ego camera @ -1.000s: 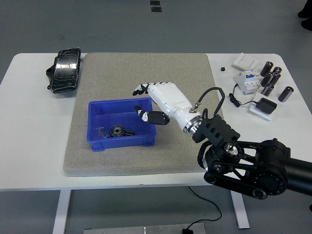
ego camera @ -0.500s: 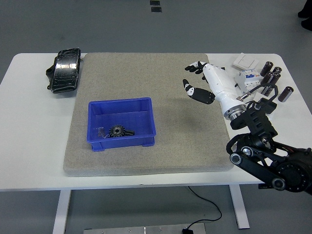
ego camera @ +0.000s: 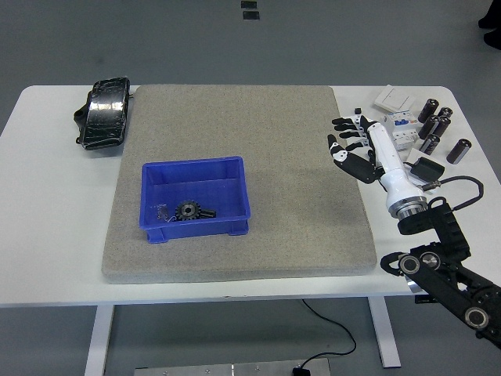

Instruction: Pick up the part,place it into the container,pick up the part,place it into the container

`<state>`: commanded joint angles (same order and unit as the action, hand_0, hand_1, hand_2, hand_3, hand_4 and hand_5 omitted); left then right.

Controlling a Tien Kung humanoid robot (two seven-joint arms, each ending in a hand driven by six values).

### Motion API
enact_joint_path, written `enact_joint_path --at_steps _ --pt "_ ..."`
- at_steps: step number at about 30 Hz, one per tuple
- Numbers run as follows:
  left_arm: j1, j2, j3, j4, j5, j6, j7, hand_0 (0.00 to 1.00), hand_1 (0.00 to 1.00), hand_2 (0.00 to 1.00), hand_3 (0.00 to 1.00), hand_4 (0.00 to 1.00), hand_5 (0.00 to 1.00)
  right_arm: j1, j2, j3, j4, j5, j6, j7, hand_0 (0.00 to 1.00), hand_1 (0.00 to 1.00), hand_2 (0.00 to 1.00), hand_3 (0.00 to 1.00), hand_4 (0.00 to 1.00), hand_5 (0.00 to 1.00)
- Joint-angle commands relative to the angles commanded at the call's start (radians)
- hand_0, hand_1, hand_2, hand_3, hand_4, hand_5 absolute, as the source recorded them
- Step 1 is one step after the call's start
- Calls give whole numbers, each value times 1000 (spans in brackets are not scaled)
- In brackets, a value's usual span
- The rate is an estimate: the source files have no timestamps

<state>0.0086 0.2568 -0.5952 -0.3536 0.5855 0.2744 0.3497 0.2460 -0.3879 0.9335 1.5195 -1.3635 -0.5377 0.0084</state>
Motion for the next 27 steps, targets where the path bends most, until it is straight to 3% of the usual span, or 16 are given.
enact_joint_path --at_steps 5,11,19,27 --pt "0 -3 6 1 -8 0 -3 675 661 588 565 505 431 -75 11 65 19 170 28 99 536 641 672 683 621 318" --pt "-1 -3 9 2 -11 -1 -5 675 660 588 564 506 432 -100 27 58 -4 361 60 179 578 643 675 682 665 363" --pt "-3 1 6 3 -4 -5 -3 676 661 588 564 507 430 -104 38 42 -30 544 75 205 583 643 677 678 697 407" --pt "-8 8 -8 1 16 -8 4 676 661 588 564 508 428 -102 34 63 -35 592 78 209 585 646 675 679 682 386"
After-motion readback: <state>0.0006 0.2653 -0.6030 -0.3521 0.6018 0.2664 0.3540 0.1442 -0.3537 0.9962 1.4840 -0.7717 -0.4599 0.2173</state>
